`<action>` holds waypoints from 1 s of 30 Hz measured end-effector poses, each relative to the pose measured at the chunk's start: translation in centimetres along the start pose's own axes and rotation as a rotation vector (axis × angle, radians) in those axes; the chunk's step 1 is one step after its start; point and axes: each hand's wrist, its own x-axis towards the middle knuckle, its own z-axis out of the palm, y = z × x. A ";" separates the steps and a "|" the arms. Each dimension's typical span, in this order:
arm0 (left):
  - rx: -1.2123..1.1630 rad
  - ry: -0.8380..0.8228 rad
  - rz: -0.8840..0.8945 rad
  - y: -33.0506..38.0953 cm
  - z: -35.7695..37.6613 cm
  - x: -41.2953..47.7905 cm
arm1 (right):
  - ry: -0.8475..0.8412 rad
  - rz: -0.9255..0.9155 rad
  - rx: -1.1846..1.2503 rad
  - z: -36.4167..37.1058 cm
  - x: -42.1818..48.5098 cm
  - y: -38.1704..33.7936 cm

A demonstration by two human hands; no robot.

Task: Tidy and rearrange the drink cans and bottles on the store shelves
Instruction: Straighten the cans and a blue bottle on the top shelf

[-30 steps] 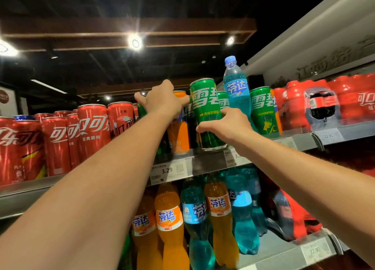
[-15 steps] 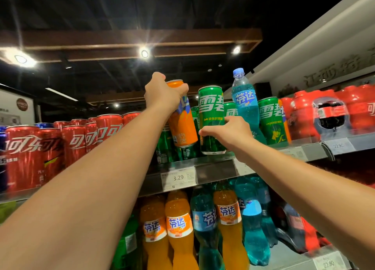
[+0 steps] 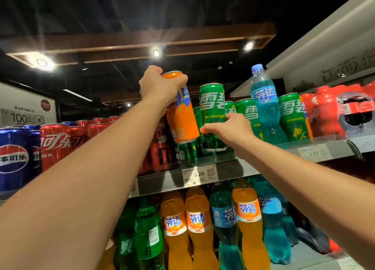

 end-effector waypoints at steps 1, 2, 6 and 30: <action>-0.005 0.002 0.001 -0.2 -0.2 0.0 | 0.003 0.004 -0.013 0.3 -0.2 -0.2; -0.008 0.001 0.001 -0.4 -0.4 0.1 | 0.002 0.009 -0.030 0.6 -0.2 -0.3; -0.006 -0.016 -0.005 -1.2 -1.0 -0.1 | 0.022 0.036 -0.077 1.8 -0.2 -0.4; -0.065 -0.083 0.011 -4.5 -1.4 -0.7 | 0.012 0.115 -0.118 4.2 -0.2 -0.5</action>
